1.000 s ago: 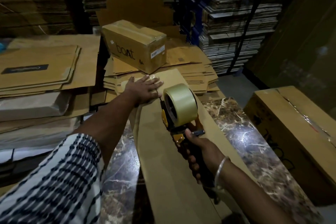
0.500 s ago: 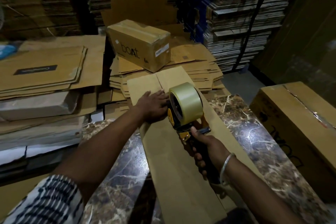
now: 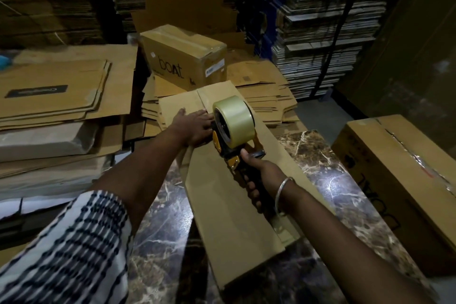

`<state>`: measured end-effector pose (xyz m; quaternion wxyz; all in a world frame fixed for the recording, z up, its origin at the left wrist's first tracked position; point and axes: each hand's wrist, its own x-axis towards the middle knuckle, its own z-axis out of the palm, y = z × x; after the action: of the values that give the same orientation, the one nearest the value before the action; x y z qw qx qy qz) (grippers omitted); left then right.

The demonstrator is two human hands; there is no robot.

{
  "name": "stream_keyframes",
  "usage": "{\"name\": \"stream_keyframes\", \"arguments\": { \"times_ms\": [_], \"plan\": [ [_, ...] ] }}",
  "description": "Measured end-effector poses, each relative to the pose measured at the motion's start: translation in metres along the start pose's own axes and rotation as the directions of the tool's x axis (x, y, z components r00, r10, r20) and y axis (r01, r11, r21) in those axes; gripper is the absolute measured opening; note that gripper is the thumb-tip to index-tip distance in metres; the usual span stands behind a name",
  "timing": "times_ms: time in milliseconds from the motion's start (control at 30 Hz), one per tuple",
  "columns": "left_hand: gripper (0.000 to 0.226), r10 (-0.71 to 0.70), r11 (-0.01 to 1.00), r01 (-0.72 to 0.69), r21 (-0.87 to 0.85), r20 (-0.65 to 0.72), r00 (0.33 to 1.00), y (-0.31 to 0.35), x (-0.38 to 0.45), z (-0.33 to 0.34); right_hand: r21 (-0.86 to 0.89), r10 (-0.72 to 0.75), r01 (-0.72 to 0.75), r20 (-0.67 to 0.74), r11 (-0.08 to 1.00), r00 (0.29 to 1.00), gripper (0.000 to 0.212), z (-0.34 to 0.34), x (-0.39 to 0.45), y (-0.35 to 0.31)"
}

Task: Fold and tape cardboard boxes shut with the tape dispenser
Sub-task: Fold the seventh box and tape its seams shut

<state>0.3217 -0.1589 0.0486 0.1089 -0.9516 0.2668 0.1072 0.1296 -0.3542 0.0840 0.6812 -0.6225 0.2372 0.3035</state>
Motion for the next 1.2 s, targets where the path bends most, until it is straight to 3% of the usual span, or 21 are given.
{"name": "stream_keyframes", "arguments": {
  "times_ms": [333,500,633,767,867,967,1200],
  "plan": [
    [0.062,-0.022,0.999,0.021,-0.033,-0.021,1.000,0.003,-0.001,0.003,0.024,0.060,-0.060,0.014,0.998,0.998,0.069,-0.024,-0.042,0.052],
    [0.063,-0.078,0.984,0.052,-0.171,-0.148,0.986,0.031,-0.014,0.011,0.004,0.048,-0.048,0.005,0.999,0.999,0.066,-0.025,-0.046,0.050],
    [0.064,0.060,0.983,-0.086,-0.165,-0.154,0.986,0.060,-0.034,0.018,0.013,0.051,-0.051,-0.001,0.999,0.999,0.063,-0.023,-0.048,0.051],
    [0.066,0.084,0.982,-0.097,-0.164,-0.086,0.993,0.059,-0.032,0.022,0.011,0.051,-0.051,-0.001,0.999,0.999,0.063,-0.021,-0.049,0.050],
    [0.075,0.070,0.980,-0.089,-0.179,-0.110,0.991,0.058,-0.026,0.026,0.011,0.062,-0.062,0.001,0.998,0.998,0.063,-0.022,-0.051,0.049],
    [0.095,-0.034,0.945,-0.027,-0.326,-0.180,0.983,0.056,-0.017,0.034,0.009,0.062,-0.062,0.008,0.998,0.998,0.063,-0.022,-0.051,0.048],
    [0.106,-0.052,0.967,0.032,-0.255,-0.072,0.996,0.058,-0.017,0.025,0.011,0.071,-0.071,0.008,0.997,0.997,0.064,-0.023,-0.052,0.046]
  ]
}}
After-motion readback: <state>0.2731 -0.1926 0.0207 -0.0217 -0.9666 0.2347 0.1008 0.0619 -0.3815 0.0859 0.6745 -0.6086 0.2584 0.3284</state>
